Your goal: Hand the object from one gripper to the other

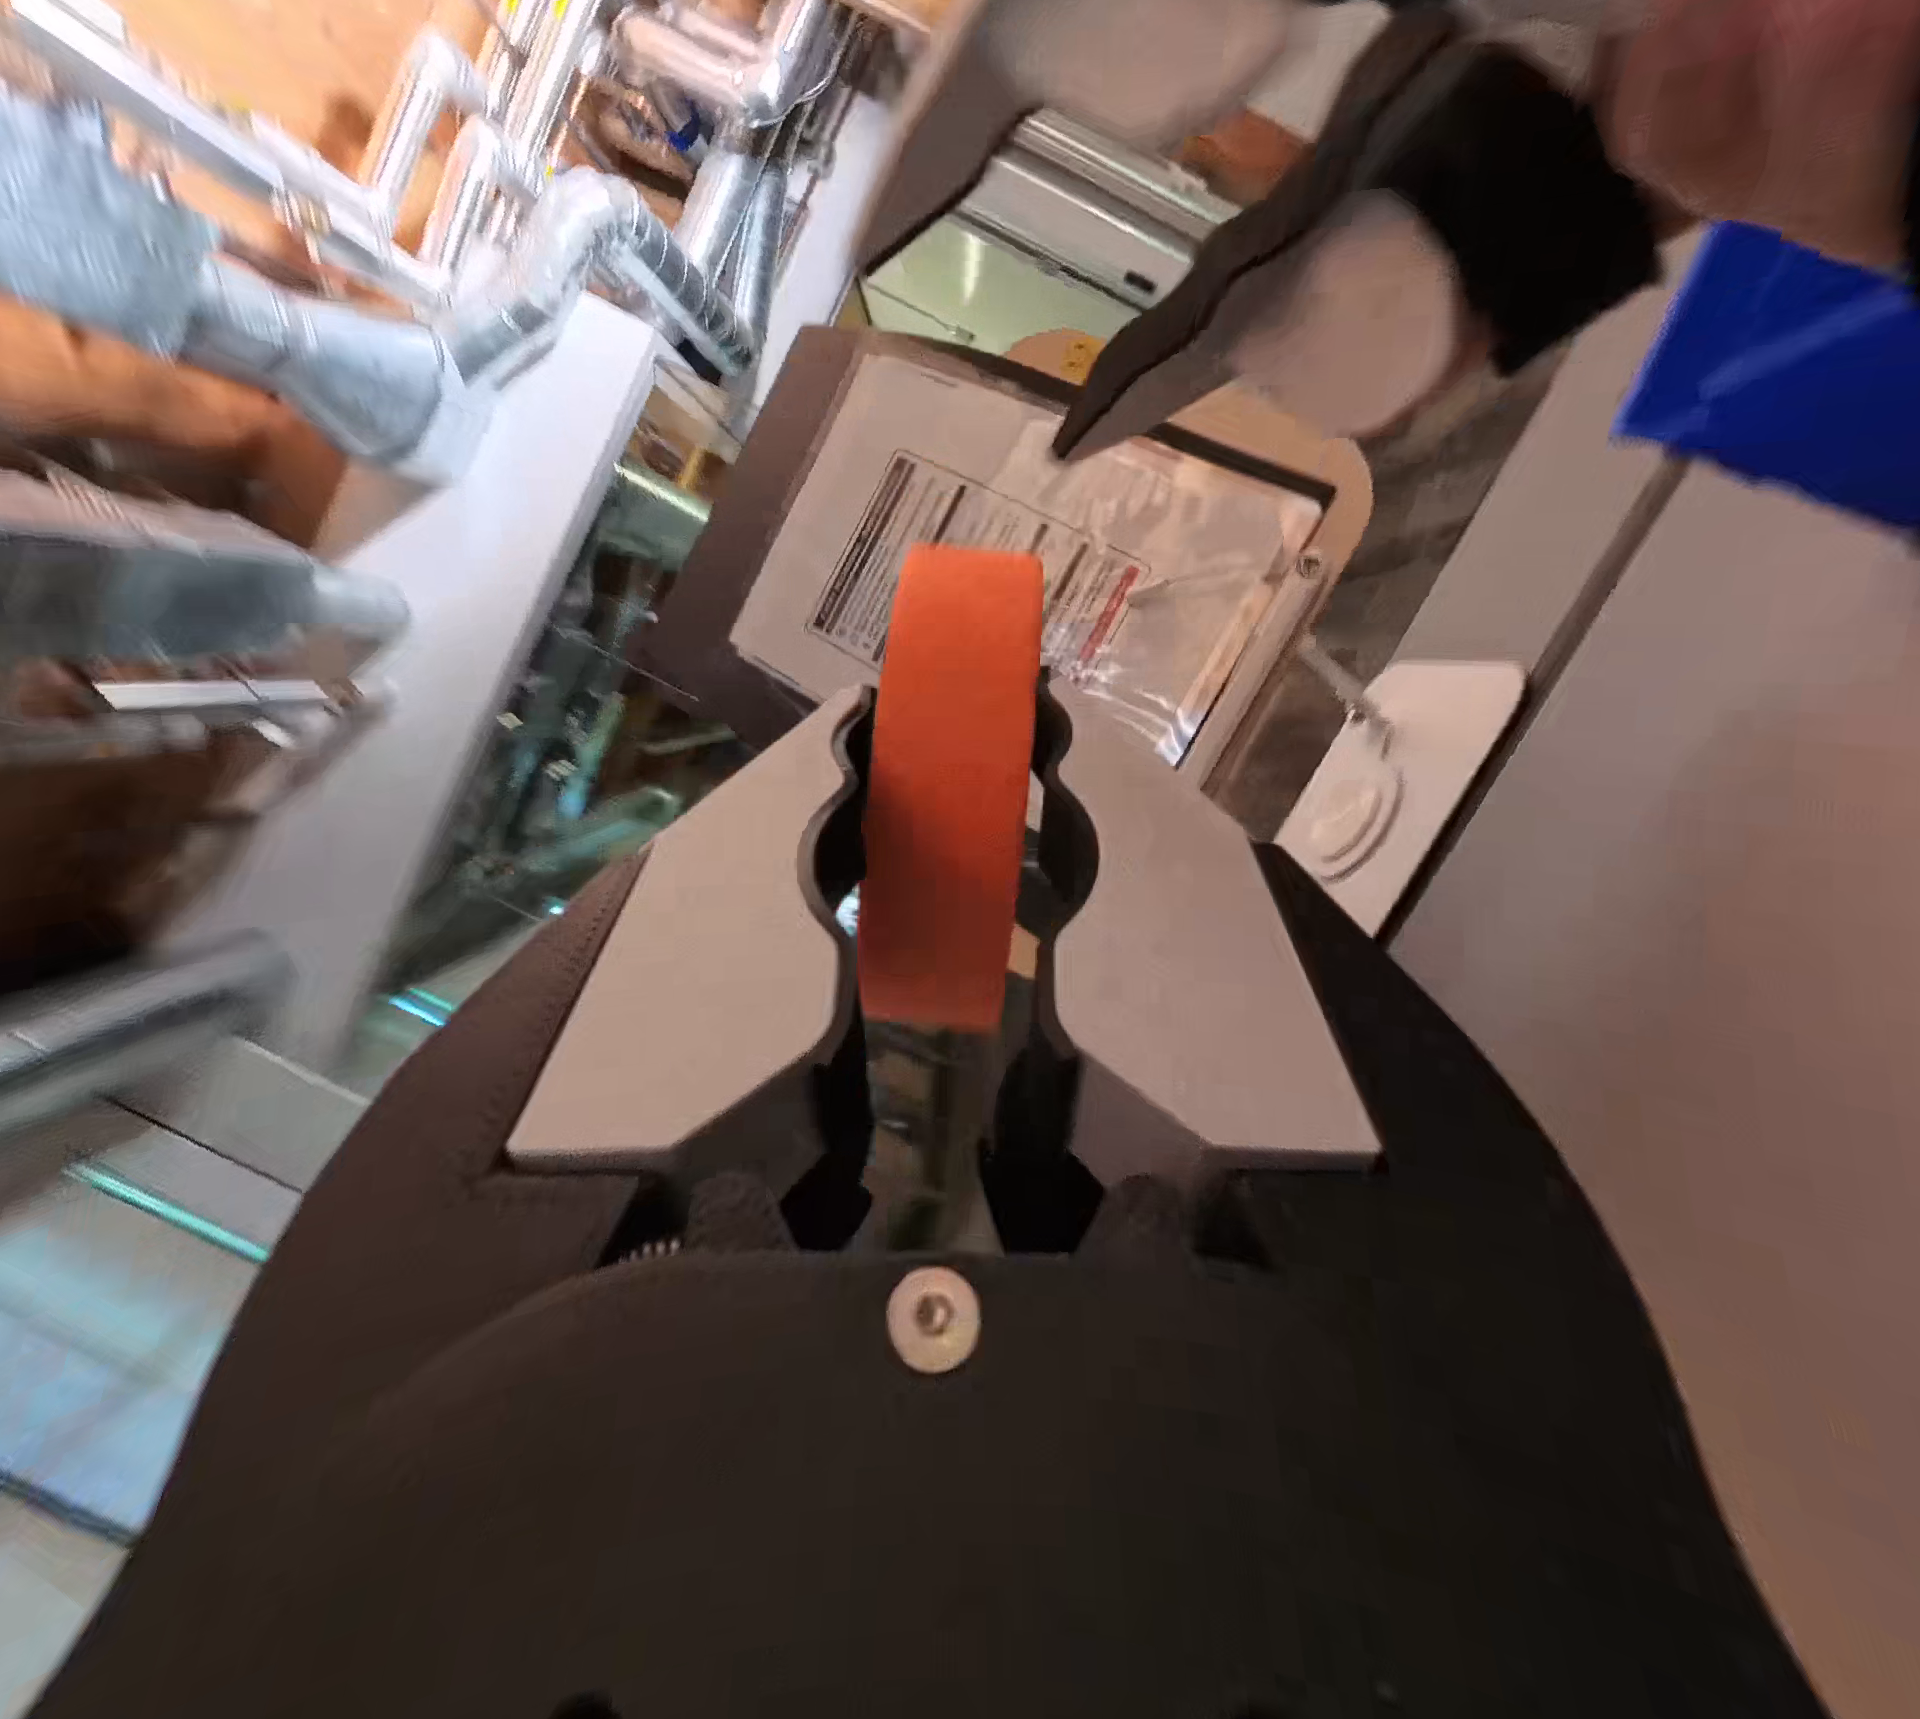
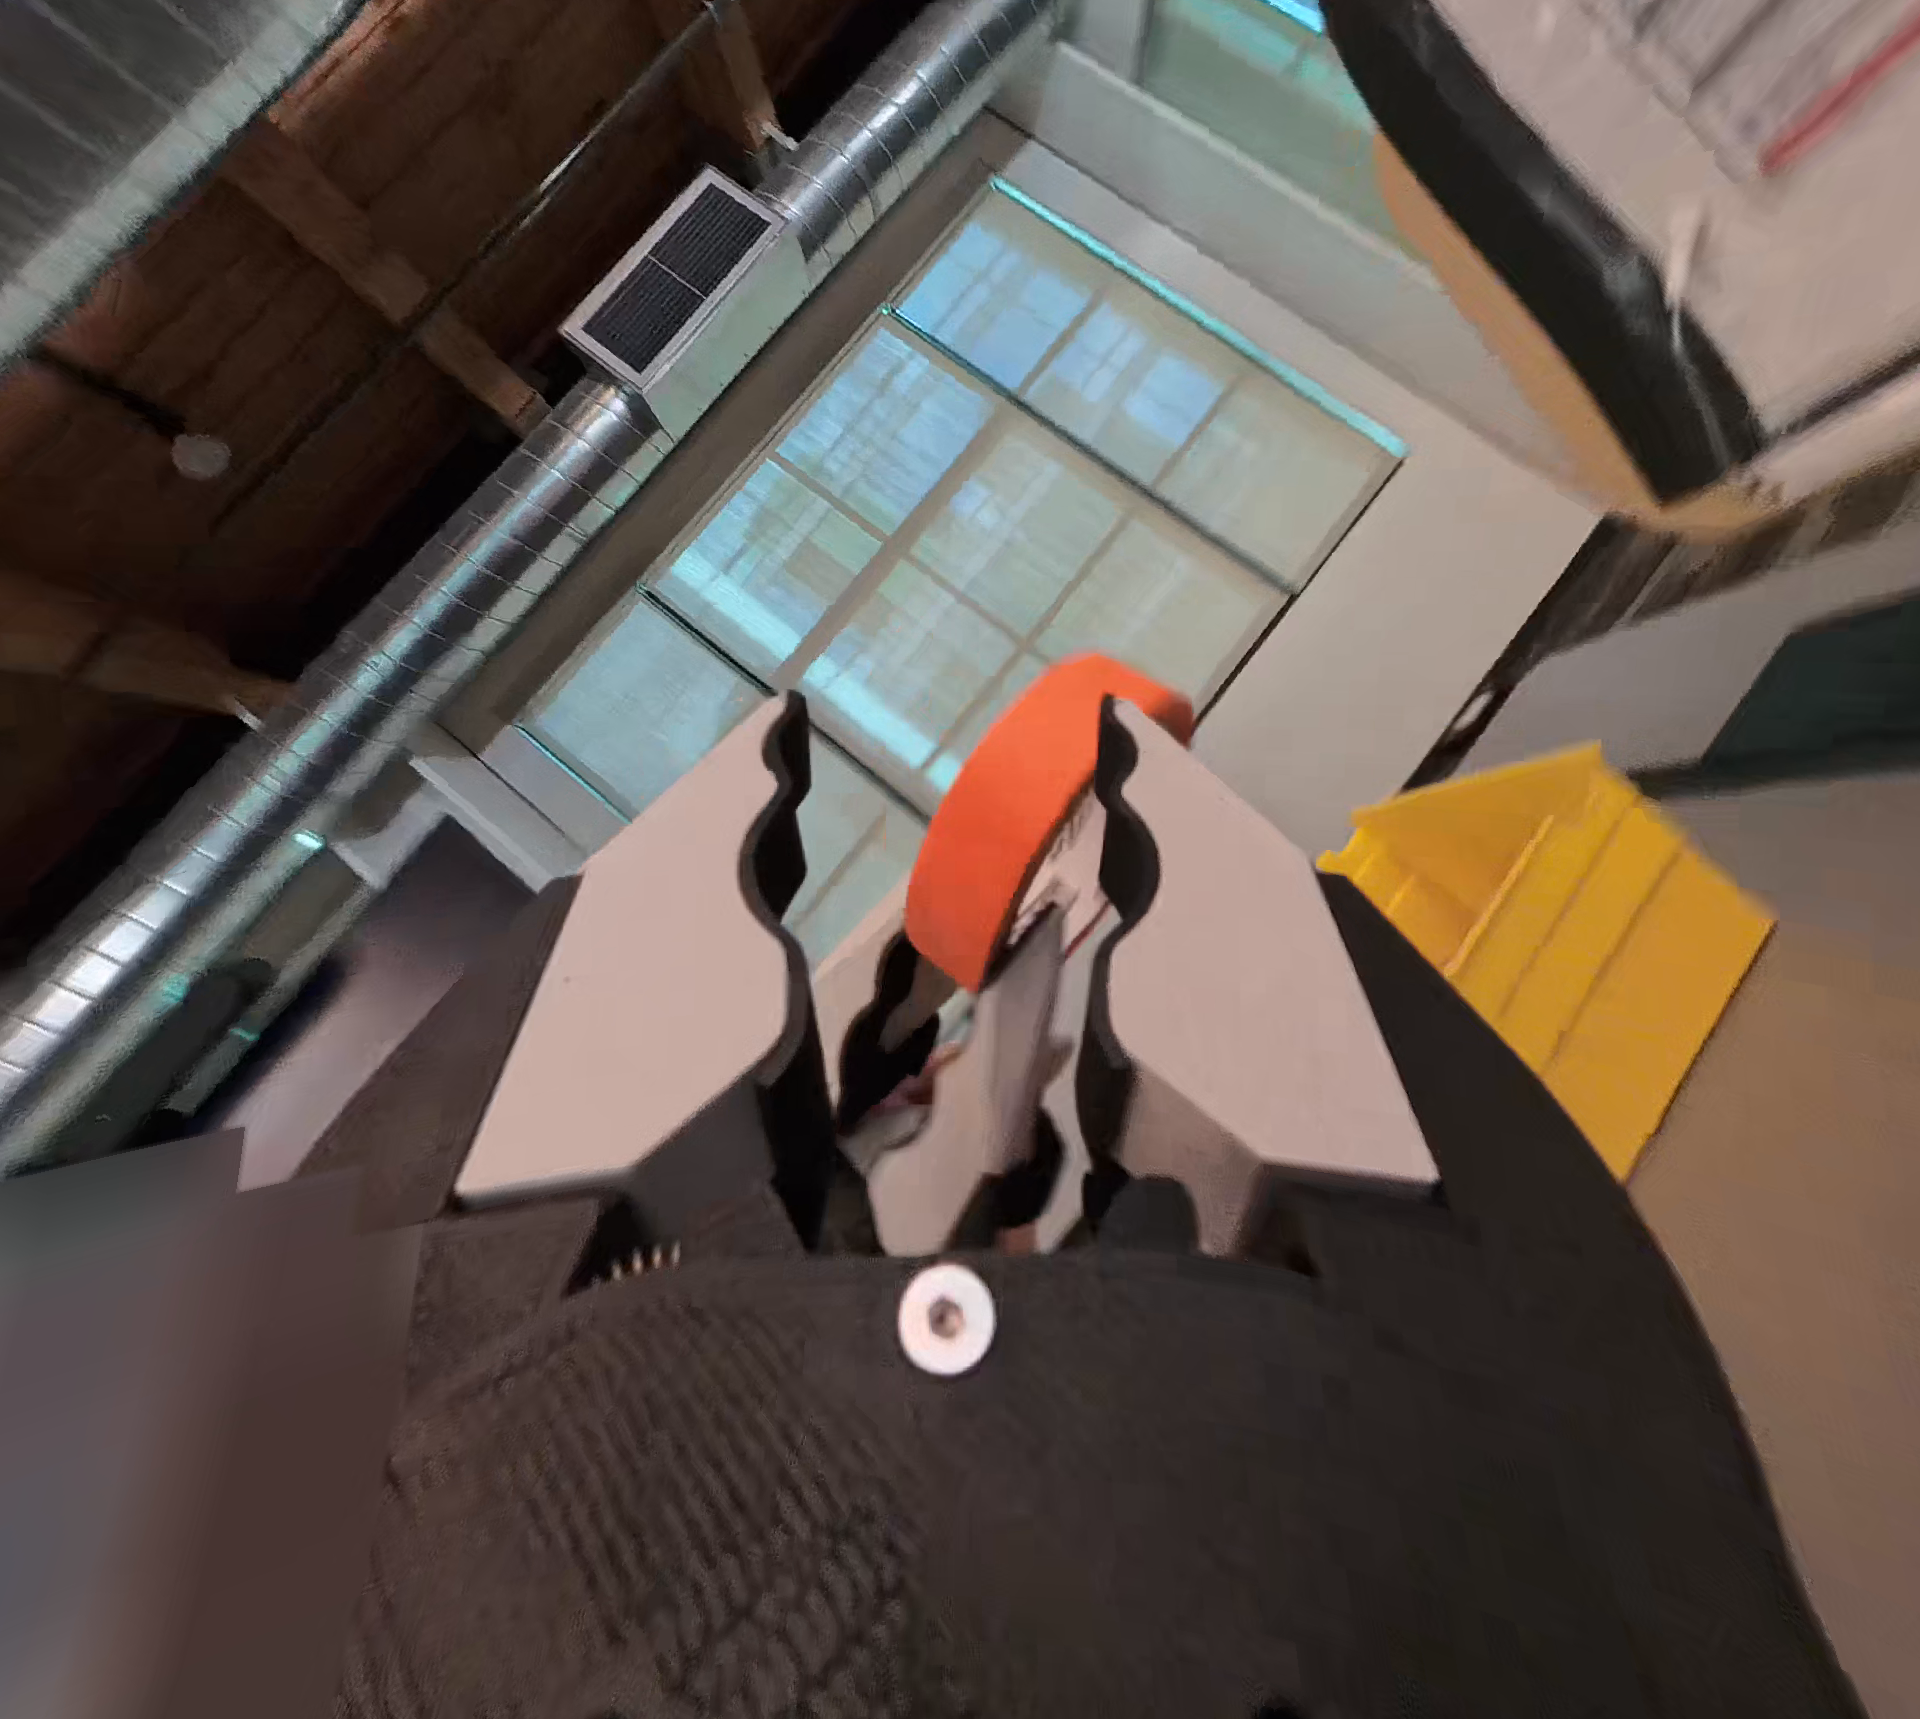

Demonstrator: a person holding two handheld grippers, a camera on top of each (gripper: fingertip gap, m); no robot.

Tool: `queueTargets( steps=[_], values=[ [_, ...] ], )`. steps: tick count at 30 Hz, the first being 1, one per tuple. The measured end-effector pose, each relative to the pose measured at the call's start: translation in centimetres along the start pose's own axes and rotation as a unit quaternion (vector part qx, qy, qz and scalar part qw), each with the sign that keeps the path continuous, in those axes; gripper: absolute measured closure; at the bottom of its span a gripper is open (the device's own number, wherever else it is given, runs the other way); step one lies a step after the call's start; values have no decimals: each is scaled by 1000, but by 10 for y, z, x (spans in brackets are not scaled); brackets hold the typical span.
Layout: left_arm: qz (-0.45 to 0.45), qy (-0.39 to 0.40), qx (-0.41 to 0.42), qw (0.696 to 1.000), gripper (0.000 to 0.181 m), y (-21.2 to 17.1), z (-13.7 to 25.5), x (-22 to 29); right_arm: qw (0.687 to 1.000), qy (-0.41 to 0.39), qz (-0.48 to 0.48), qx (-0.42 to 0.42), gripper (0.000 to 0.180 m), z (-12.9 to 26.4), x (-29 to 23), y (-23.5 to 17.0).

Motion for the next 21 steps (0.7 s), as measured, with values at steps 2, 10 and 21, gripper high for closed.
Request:
queueTargets(
  steps=[2,10,21],
  values=[
    [123,18,8,992,155,-2,4,-20,995,9,96,-2,126,1,-13,7],
    [731,-84,123,666,155,-6,20,-68,897,23,441,-12,126,-3,-38,-5],
    [934,-6,166,317,155,-62,26,-76,534,211,817,-51,119,12,-68,-109]
  ],
)
Point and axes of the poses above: each gripper's, where its closed fingertips meet, z back along the fingers, y out of its top, x = y × z across the jaws, the point moved 3 cm from there along z, back along the fingers, and after that the axes turned 12 degrees about x, right-handed, at the moved point
